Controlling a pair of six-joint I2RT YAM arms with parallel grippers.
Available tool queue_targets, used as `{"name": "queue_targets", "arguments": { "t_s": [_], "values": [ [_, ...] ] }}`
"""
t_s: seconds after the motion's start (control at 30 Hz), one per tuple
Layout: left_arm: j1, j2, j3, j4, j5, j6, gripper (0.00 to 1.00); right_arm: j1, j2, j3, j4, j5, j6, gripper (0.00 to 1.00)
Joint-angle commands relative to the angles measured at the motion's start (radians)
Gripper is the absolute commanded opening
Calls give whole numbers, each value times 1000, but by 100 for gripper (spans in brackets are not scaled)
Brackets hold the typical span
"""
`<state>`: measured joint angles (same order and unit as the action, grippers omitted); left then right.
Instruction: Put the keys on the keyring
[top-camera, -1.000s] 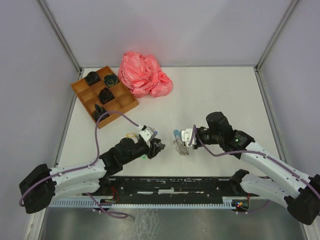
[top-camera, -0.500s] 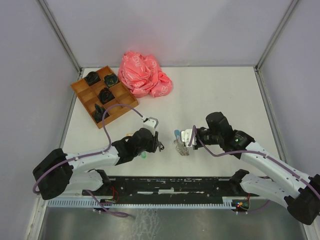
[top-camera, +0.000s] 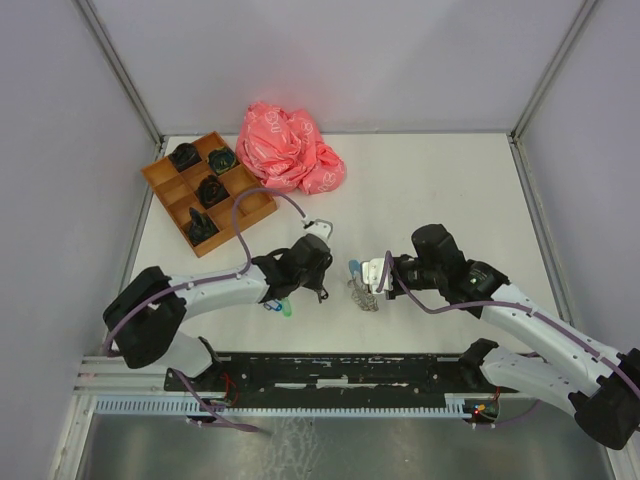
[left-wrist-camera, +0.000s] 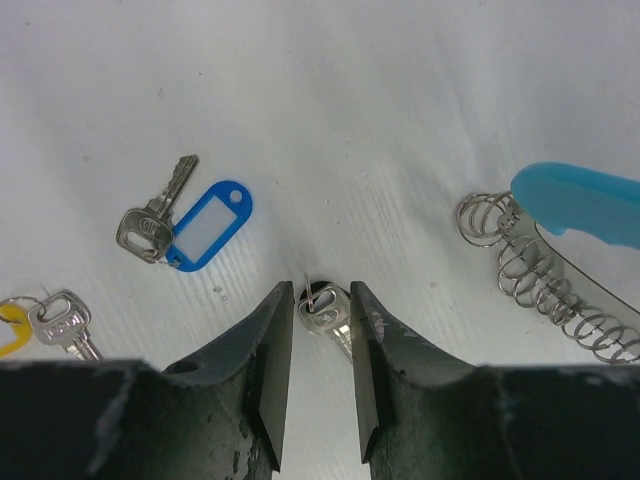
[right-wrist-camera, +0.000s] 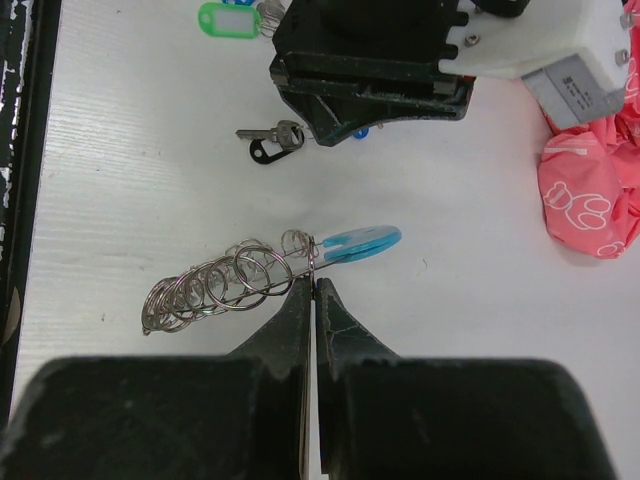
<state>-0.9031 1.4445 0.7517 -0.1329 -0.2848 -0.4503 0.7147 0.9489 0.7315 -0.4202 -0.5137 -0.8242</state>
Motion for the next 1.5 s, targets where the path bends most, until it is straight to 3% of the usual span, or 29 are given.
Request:
{"name": "queue_targets", "arguments": {
  "t_s": [0.0,0.7,1.0,1.13,1.47],
  "values": [
    [10,71,87,-77,19,42,36,6,-15,26,44,1,8,1],
    [15,186,177,-156,56,64,23,8,-16,22,49,7,14,1],
    [15,150,153,-138,47,80,4,9,-15,23,41,10,17,1],
    [15,71,87,-61,41,125,3,9,-15,28,31,13,20,1],
    [16,-214,-183,376,134,349,3,8,-9,46,12,23,29,1]
  ]
}}
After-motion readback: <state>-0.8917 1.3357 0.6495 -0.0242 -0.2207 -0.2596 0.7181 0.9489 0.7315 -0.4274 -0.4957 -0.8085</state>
